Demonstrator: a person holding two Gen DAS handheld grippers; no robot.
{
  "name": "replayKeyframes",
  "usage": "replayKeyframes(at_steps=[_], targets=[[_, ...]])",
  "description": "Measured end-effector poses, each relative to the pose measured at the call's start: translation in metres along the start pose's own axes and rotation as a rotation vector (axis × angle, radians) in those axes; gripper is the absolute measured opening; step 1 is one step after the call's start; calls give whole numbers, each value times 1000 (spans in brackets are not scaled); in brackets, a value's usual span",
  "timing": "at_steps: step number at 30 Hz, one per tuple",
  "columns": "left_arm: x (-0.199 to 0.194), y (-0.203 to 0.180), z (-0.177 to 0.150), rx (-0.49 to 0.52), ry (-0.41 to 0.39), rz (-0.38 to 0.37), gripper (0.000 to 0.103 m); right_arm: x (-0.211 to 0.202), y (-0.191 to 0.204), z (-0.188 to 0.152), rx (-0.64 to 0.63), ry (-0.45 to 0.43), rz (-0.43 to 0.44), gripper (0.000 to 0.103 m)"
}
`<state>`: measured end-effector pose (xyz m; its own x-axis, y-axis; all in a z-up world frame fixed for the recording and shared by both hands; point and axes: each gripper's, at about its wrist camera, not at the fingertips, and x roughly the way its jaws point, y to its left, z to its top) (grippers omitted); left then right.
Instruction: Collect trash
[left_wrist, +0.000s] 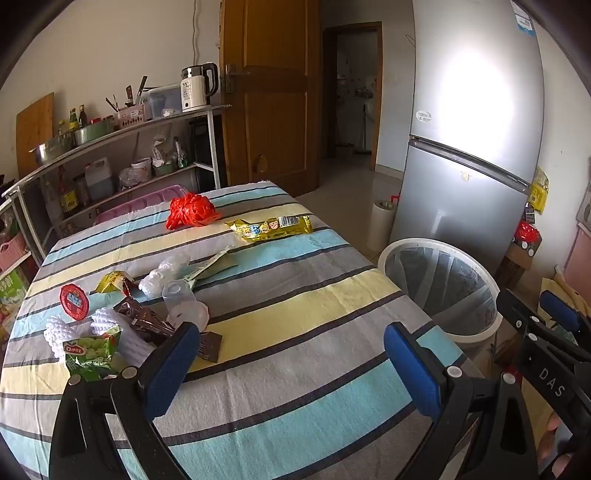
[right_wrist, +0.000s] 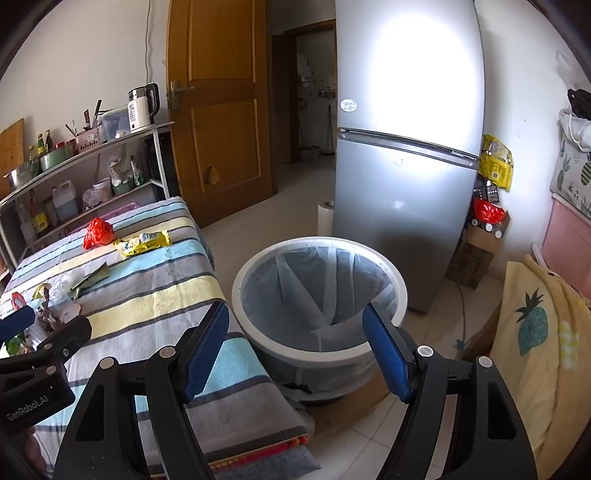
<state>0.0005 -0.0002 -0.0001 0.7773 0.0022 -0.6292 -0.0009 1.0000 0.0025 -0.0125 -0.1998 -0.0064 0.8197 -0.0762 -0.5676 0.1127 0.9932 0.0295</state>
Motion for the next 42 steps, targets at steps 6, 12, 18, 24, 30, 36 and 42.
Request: replayKeyframes(at_steps=[6, 12, 18, 24, 30, 36, 42], targets=[[2, -1, 1, -4, -6, -4, 101, 0, 0, 0, 1, 2, -1, 75], [-3, 3, 2, -8, -16, -4, 101, 0, 1, -1, -2, 0, 0, 75], [-3, 4, -1, -11, -18, -5, 101, -1, 1, 0, -3, 0, 1, 75], [-2, 3, 0, -10, -16, -7, 101, -4, 3, 1, -5, -1, 0, 75], [-3, 3, 1, -9, -17, -7, 101, -3, 3, 0, -8, -1, 0, 75], [-4, 3, 1, -8, -18, -9, 101, -2, 4, 0, -8, -3, -1, 75], [-4, 3, 1, -7, -19, -9, 101, -2, 3, 0, -7, -1, -1, 75]])
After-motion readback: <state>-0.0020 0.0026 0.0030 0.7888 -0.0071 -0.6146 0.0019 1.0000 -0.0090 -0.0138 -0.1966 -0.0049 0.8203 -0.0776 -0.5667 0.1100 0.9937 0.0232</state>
